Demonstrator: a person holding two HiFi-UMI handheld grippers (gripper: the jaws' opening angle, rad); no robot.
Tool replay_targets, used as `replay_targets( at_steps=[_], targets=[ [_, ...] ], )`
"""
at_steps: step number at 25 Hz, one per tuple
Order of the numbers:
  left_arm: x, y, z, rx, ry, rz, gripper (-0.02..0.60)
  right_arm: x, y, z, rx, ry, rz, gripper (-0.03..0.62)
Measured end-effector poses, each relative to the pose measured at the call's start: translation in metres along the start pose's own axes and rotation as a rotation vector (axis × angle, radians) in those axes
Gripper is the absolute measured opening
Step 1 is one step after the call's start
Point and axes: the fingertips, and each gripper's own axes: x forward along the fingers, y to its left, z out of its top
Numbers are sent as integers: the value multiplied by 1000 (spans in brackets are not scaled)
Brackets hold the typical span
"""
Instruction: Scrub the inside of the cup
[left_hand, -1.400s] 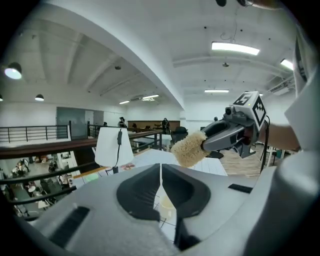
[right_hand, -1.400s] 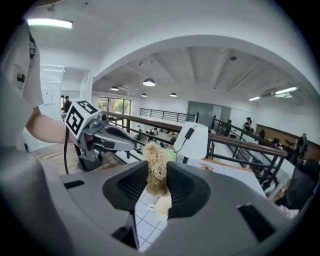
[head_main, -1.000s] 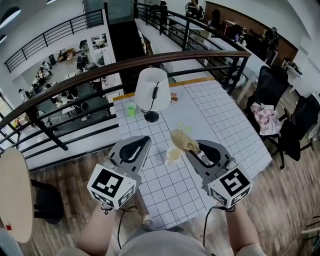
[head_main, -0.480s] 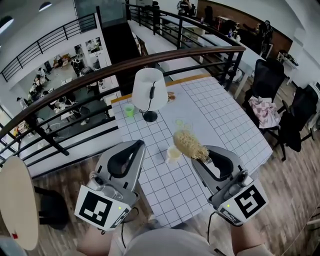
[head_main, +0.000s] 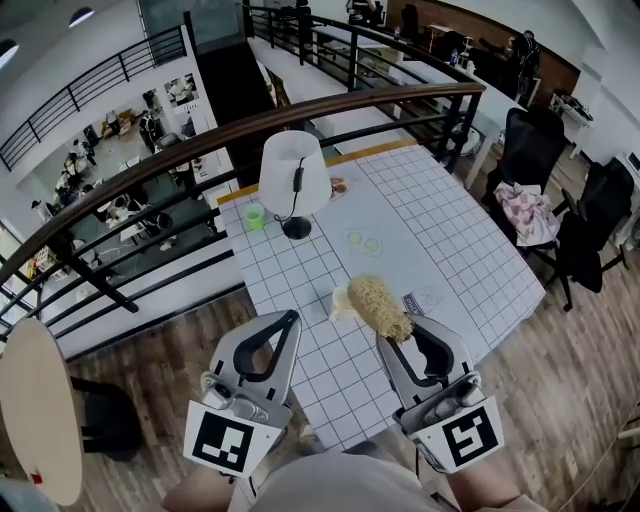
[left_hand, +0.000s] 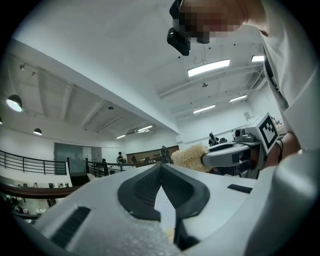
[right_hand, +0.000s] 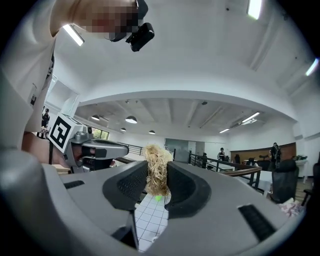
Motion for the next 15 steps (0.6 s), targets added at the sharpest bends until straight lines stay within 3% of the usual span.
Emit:
replay_targets(
  at_steps=[7, 15],
  targets=[
    [-5, -17, -38, -60, 62, -16, 14, -13, 4, -36, 6, 103, -23, 115],
    [-8, -26, -52, -81, 90, -25, 14, -18, 4, -40, -2, 117, -36, 115]
  ],
)
